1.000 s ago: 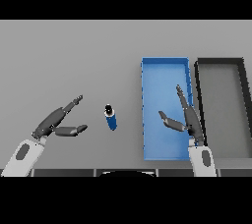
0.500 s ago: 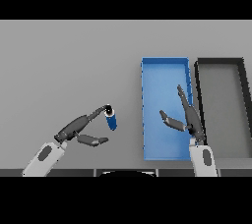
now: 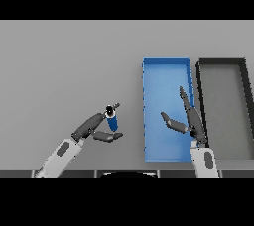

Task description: Pick up the blue pipe and place it into the blue bin.

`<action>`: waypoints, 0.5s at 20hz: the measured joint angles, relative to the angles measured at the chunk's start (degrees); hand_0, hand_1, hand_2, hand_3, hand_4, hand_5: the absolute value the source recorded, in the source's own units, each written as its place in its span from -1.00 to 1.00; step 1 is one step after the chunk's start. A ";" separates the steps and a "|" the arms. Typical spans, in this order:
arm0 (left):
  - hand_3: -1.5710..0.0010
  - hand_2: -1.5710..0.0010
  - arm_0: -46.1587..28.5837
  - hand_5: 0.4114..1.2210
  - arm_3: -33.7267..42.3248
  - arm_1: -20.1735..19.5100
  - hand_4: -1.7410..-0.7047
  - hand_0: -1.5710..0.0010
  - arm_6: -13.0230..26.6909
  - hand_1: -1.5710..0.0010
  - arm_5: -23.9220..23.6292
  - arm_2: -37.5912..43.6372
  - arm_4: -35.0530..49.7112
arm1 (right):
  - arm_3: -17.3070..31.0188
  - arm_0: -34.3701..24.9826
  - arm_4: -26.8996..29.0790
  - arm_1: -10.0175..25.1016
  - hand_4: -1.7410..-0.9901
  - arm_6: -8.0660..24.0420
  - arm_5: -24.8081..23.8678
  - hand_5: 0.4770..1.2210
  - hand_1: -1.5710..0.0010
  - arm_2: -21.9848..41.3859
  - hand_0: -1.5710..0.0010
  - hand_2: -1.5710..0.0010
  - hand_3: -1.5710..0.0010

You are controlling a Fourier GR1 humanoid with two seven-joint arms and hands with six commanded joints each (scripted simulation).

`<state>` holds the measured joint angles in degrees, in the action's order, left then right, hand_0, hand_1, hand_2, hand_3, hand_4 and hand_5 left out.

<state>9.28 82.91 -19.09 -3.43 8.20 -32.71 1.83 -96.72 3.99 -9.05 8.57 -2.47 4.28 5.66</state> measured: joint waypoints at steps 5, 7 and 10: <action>0.86 0.79 2.07 -0.53 -4.79 3.73 0.09 1.00 -3.53 0.94 0.41 0.78 1.22 | -0.33 -0.12 0.03 1.01 0.48 0.22 0.07 -0.79 1.00 -0.61 1.00 1.00 1.00; 0.56 0.47 2.06 -0.35 -5.48 5.83 -0.09 0.95 -2.76 0.68 1.34 1.13 3.61 | 0.10 -0.41 -0.63 0.90 0.45 -0.25 -0.22 -0.78 1.00 -0.38 1.00 1.00 1.00; -0.16 -0.19 1.92 0.31 -5.42 8.19 -0.44 0.17 -2.71 -0.05 1.31 1.74 6.01 | 0.53 -0.05 -0.47 0.77 0.47 -0.94 0.00 -0.77 1.00 -0.36 1.00 1.00 1.00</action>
<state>11.20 77.49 -10.90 -6.14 9.50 -30.97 7.84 -96.19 3.94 -9.52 9.34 -3.41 4.28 5.31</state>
